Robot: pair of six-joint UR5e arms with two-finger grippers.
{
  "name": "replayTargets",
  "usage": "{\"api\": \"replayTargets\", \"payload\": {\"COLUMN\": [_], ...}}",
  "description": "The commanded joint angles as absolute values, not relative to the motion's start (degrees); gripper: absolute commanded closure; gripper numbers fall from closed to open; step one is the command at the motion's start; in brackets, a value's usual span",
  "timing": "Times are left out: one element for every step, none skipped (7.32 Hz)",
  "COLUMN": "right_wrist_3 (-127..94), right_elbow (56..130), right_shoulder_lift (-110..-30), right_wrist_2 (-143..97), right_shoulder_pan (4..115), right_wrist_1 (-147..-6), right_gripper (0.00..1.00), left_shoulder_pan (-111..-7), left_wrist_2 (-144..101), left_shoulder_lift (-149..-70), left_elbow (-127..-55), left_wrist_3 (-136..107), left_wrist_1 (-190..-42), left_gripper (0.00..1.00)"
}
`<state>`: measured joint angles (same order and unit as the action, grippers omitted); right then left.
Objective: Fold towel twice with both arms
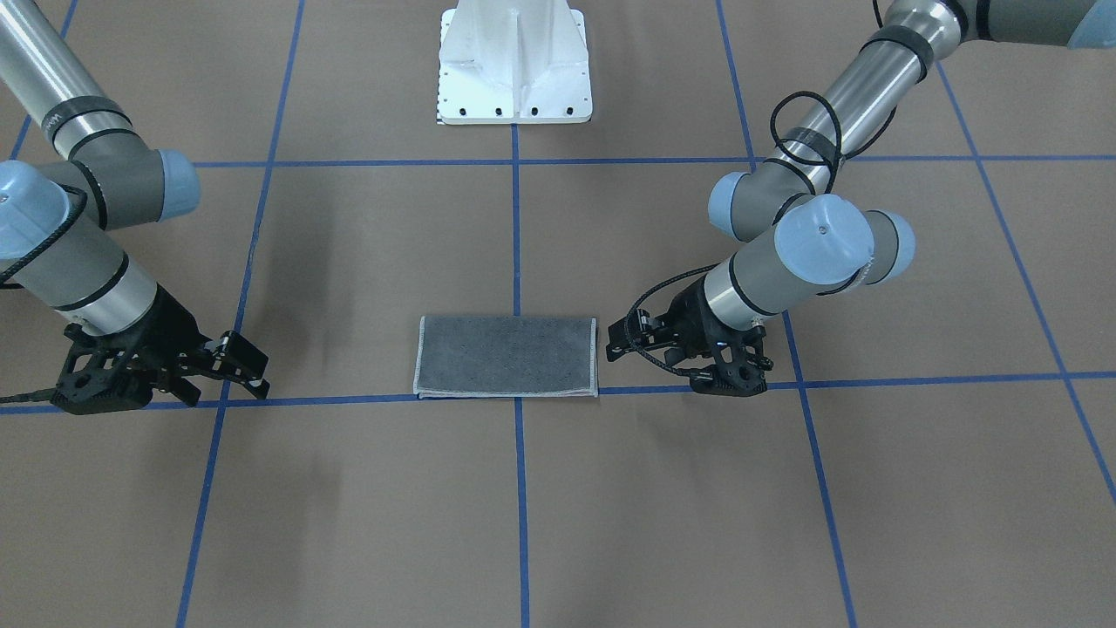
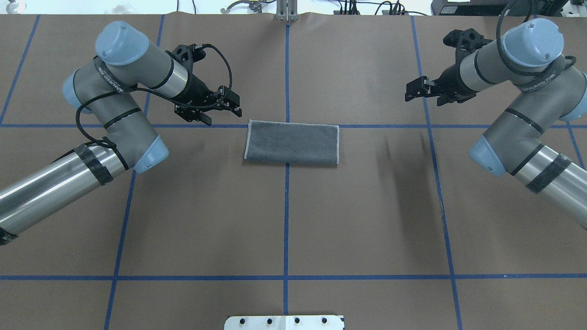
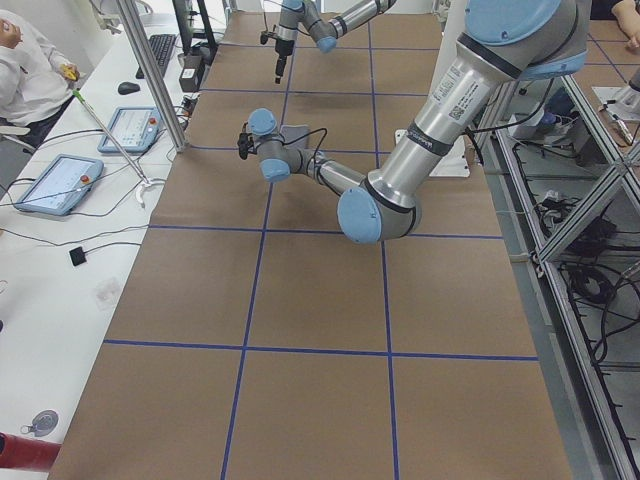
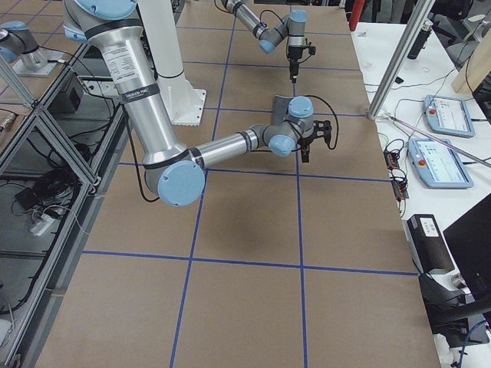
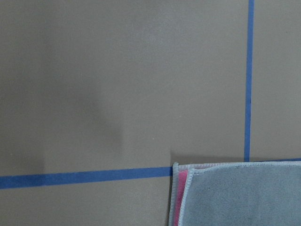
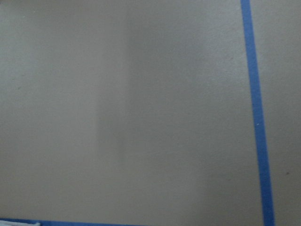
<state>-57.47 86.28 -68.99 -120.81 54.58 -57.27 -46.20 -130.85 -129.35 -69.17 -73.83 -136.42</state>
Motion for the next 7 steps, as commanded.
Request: {"api": "replayTargets", "payload": {"right_wrist_3": [-49.34,-47.22,-47.11,-47.11,-47.11,-47.11,-47.11], "right_elbow": [93.57,94.73,94.75,94.66,94.66,94.66,94.66], "right_shoulder_lift": [-72.41,-73.29,-73.39,-73.39,-73.39,-73.39,-73.30], "right_wrist_2": [-119.98,-119.62,-119.36,-119.27,-119.27,-119.27,-119.35], "right_shoulder_pan": [55.55,55.81,55.64,55.63,55.63,55.63,55.63], "right_wrist_1": [-68.85,-70.82,-71.01,-71.10,-71.10,-71.10,-71.10], "right_gripper": [0.02,0.02,0.02,0.02,0.02,0.02,0.02], "left_shoulder_pan": [-45.09,-43.96,-43.51,-43.51,-43.51,-43.16,-42.28], "left_wrist_2": [-130.17,-128.16,-127.54,-127.44,-127.44,-127.35,-125.96], "left_shoulder_lift": [-129.64,-129.81,-130.60,-131.65,-132.70,-133.32,-133.68], "left_elbow": [-68.73,-68.56,-67.95,-66.63,-65.58,-64.70,-64.34], "left_wrist_3": [-73.92,-74.00,-74.00,-74.00,-74.00,-74.00,-74.00], "left_wrist_1": [-136.76,-136.76,-136.76,-136.76,-136.84,-136.85,-136.85], "left_gripper": [0.01,0.01,0.01,0.01,0.01,0.01,0.02]}}
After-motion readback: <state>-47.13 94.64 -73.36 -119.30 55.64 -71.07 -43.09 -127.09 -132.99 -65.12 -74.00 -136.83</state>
